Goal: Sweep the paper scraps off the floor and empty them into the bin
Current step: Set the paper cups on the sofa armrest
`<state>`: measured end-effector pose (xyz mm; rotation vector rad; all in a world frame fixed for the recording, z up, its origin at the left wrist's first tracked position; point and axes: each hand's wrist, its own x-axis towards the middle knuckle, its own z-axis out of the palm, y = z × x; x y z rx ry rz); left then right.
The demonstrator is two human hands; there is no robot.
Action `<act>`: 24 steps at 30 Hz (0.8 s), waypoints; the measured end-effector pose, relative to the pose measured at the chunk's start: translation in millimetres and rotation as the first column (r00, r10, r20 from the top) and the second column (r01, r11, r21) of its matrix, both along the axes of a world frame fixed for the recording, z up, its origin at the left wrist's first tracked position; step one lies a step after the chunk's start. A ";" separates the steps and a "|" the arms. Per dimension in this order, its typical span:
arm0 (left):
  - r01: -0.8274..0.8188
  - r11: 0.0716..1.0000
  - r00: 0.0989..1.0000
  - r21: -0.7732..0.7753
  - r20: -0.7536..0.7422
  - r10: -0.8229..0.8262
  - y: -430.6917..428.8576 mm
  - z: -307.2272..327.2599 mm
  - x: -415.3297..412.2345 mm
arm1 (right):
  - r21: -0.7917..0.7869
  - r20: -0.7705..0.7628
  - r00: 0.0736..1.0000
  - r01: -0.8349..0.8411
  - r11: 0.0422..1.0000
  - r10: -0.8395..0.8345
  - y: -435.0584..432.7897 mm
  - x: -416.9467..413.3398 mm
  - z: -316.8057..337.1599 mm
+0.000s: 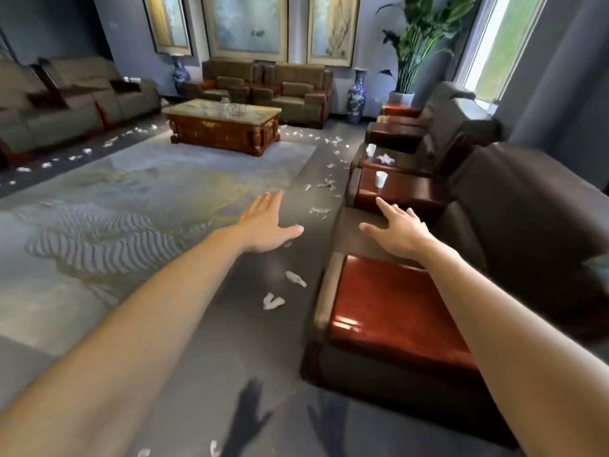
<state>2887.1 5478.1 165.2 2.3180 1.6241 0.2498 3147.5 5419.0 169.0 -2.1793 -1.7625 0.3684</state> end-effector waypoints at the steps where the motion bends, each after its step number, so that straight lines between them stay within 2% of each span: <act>1: 0.009 1.000 1.000 -0.006 -0.015 -0.010 36.5 2.2 -1.4 | 0.000 -0.003 1.000 0.020 1.000 -0.020 35.4 -0.9 0.4; 6: 0.050 0.999 0.998 0.007 -0.049 -0.049 194.7 24.4 -19.9 | -0.041 0.000 0.999 0.044 0.998 -0.044 198.1 -26.5 11.7; 9: 0.068 0.997 0.995 0.035 -0.078 -0.065 295.7 32.4 -26.1 | -0.016 0.015 0.999 0.043 0.999 -0.042 297.0 -39.6 15.3; 13: 0.124 0.992 0.992 0.013 0.016 -0.124 435.1 21.4 -19.1 | 0.019 -0.034 0.995 0.098 0.995 -0.097 427.5 -45.4 -0.9; 17: 0.230 0.972 0.973 0.037 0.000 -0.231 580.7 8.0 -13.8 | 0.001 -0.061 0.979 0.195 0.981 -0.195 563.7 -41.2 -17.5; 24: 0.430 0.903 0.902 0.015 -0.046 -0.429 783.1 15.3 61.8 | -0.038 -0.042 0.928 0.370 0.928 -0.371 727.3 9.7 -19.0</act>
